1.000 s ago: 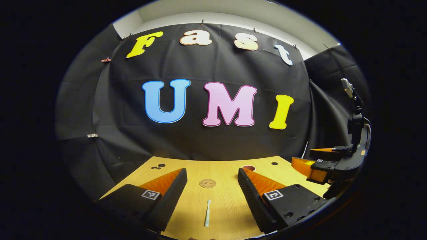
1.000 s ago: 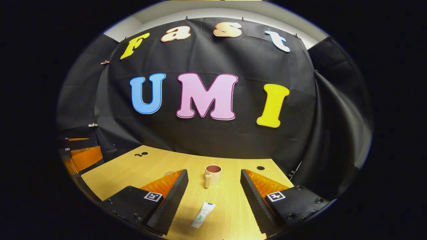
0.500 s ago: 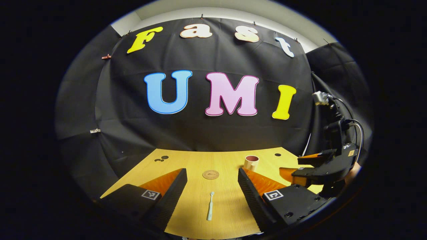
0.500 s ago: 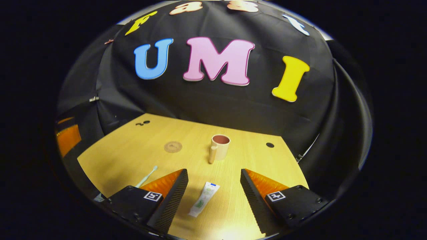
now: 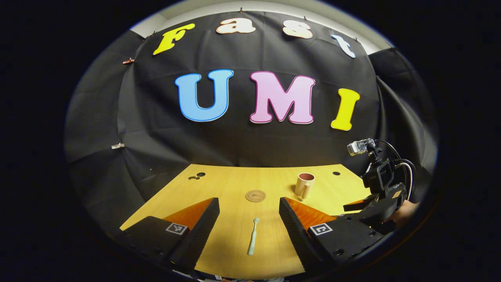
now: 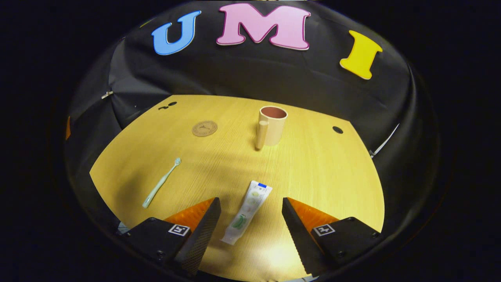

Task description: Put the toothbrush and toothpaste on the desktop into the cup, then pick up the cup and place it on the coaster on the desktop.

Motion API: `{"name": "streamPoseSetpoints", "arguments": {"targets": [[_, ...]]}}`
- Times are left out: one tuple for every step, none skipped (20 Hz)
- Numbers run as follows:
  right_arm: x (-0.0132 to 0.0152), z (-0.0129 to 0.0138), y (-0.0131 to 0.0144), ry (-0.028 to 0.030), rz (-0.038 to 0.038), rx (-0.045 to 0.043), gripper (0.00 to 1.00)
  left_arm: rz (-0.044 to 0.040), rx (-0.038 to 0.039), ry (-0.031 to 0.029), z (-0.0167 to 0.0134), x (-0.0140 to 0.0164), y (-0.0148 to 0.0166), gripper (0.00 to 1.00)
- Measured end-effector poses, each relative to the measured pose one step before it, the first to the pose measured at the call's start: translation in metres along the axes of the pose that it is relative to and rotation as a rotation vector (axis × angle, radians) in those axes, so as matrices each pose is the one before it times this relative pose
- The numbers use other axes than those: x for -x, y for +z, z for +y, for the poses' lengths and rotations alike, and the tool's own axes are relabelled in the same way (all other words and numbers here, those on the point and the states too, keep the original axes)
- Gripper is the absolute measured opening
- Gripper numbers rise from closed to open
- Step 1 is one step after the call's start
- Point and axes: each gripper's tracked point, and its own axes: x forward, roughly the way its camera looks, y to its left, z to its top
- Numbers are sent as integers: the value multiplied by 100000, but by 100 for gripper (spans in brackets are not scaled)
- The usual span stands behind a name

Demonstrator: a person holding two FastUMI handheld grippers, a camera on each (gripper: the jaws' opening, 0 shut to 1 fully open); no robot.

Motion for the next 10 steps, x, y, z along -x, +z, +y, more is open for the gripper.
{"name": "streamPoseSetpoints", "arguments": {"targets": [[-566, 18, -416, 476, 2343, -437, 98, 816, 297, 1150, 146, -116, -246, 97], [-722, -8, -223, 662, 1976, -69, 98, 973, 112, 1166, 218, -109, -258, 97], [-536, 19, -368, 261, 2171, 854, 98, 950, -11, 1203, 217, -168, -163, 97], [-721, -223, -229, -399, 2197, 1088, 98, 862, 27, 1131, 188, -147, -367, 97], [-995, -64, -427, -192, 2247, 518, 98, 760, 178, 934, 75, -114, -161, 97], [-819, -48, -397, 294, 2829, -535, 98, 835, 271, 962, 163, -42, -254, 97], [-646, 11, -515, 453, 3207, -1521, 98, 683, 245, 845, 81, -37, -152, 97], [-579, 52, -520, 367, 3454, -2329, 98, 465, 232, 838, 157, -75, -147, 97], [-553, 62, -520, 153, 3081, -2467, 98, 175, 167, 769, 136, -28, 60, 97], [-452, -73, -396, -443, 2778, -1405, 98, 285, 153, 799, 97, 27, -144, 97]]}}
